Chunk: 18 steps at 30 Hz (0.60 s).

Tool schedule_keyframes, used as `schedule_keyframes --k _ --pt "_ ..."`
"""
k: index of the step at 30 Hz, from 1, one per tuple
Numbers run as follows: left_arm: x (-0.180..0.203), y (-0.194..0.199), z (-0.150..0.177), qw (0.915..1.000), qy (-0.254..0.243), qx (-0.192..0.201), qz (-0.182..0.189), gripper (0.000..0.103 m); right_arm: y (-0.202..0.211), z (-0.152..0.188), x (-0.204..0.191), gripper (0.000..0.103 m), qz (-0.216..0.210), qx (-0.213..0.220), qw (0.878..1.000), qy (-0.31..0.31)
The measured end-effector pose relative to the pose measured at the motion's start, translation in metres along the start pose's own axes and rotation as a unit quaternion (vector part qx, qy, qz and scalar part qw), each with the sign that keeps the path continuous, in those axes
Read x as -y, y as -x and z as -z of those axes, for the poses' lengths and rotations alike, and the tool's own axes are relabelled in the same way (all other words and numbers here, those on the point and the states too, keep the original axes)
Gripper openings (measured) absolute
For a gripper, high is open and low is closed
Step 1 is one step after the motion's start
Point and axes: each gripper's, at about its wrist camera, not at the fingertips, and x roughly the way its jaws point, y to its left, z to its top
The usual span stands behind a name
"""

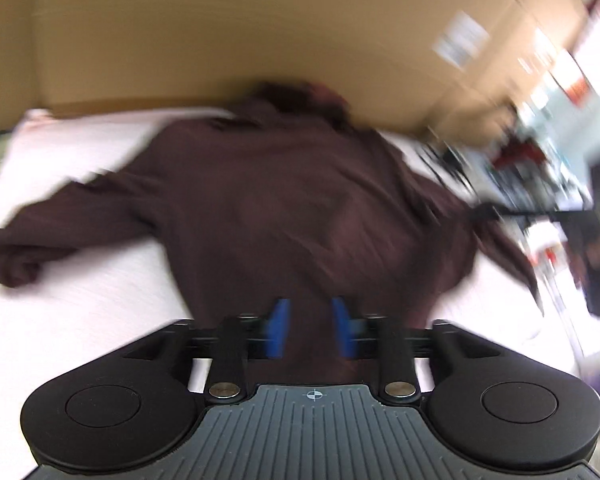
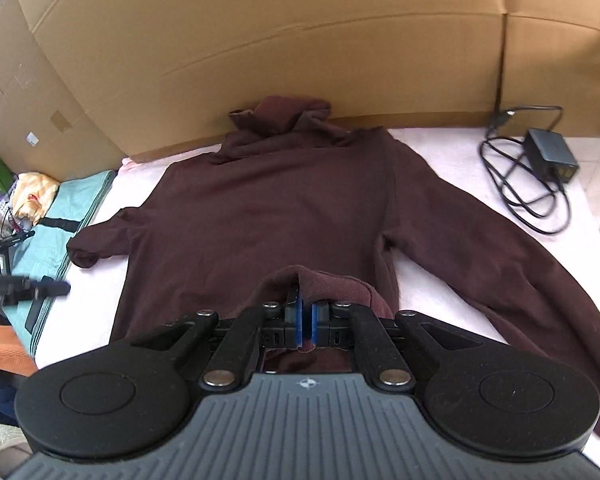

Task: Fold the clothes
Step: 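Grasp the hem with both grippers and pull it to straighten the body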

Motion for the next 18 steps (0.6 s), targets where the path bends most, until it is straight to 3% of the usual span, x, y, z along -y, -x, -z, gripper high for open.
schedule_keyframes --k 3,5,10,12,15,18 --pt "0.024 -0.015 0.02 0.9982 -0.051 -0.033 -0.005 0.059 -0.006 0.005 0.0 0.005 -0.007 -0.009 1.0 0.009" --pt "0.029 -0.023 0.032 0.9973 -0.053 -0.052 -0.003 0.059 -0.007 0.008 0.002 0.005 -0.004 -0.019 1.0 0.011" --pt "0.012 -0.025 0.053 0.997 0.006 -0.077 0.0 0.063 -0.002 0.024 0.007 0.005 0.008 -0.039 0.999 -0.006" --pt "0.008 -0.022 0.061 0.9961 0.016 -0.086 0.006 0.065 0.0 0.03 0.009 0.005 0.01 -0.043 0.999 -0.011" --pt "0.008 -0.021 0.074 0.9947 0.022 -0.1 0.008 0.077 0.005 0.039 0.01 0.007 0.009 -0.048 0.999 -0.014" --pt "0.005 -0.026 0.085 0.993 0.044 -0.109 0.007 0.077 0.011 0.048 0.009 0.007 0.006 -0.053 0.998 -0.015"
